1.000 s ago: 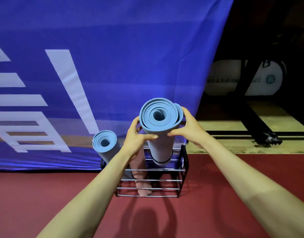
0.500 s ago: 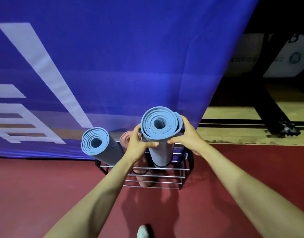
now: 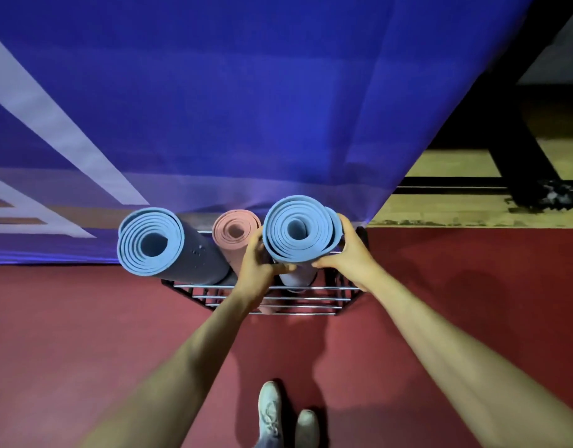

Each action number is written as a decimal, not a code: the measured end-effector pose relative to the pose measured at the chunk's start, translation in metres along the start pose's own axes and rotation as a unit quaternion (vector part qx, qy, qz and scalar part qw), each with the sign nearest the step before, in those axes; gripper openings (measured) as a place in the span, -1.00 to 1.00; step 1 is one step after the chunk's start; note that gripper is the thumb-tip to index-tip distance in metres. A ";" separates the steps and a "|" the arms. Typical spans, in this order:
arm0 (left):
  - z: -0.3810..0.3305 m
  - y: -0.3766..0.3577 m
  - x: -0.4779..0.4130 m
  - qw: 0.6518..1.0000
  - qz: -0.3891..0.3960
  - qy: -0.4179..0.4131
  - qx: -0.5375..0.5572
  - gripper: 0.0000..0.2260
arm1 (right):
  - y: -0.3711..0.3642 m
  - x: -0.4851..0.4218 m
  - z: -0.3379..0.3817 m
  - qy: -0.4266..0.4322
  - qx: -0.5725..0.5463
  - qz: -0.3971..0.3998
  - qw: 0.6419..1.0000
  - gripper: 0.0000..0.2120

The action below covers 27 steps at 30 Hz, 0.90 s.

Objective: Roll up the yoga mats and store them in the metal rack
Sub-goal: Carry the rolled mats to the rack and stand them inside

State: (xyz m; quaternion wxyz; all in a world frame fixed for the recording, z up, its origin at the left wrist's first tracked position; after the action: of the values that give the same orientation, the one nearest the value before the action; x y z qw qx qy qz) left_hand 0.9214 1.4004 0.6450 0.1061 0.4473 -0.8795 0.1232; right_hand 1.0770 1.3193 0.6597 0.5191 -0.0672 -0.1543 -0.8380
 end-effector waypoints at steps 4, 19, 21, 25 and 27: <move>0.019 0.008 -0.010 1.000 -0.003 0.008 0.009 -0.21 | -0.010 -0.013 -0.020 -0.006 -0.006 0.009 1.000 -0.08; 0.127 0.043 -0.059 0.997 -0.059 0.044 -0.027 -0.23 | -0.049 -0.071 -0.126 -0.037 0.026 0.026 0.999 -0.06; 0.141 0.045 -0.064 0.996 -0.068 0.039 -0.030 -0.23 | -0.053 -0.076 -0.139 -0.045 0.027 0.027 0.998 -0.06; 0.167 0.046 -0.071 0.996 -0.074 0.037 -0.039 -0.26 | -0.062 -0.084 -0.164 -0.044 0.035 0.032 0.998 -0.05; 0.172 0.048 -0.074 0.996 -0.075 0.027 -0.040 -0.26 | -0.061 -0.089 -0.174 -0.046 0.035 0.029 0.998 -0.04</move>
State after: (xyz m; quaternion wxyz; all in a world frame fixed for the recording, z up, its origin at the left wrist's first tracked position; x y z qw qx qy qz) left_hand 0.9122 1.4300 0.4544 0.1564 0.5041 -0.8444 0.0915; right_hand 1.0706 1.3629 0.4602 0.5377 -0.0919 -0.2056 -0.8125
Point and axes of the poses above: each hand's wrist, its own x-axis away from the middle knuckle, its own y-axis out of the back of the hand, z = x × y, the point moved 9 cm from there along -x, towards the middle knuckle, and after that the axes turned 1 degree about y, right-handed, at the moved point
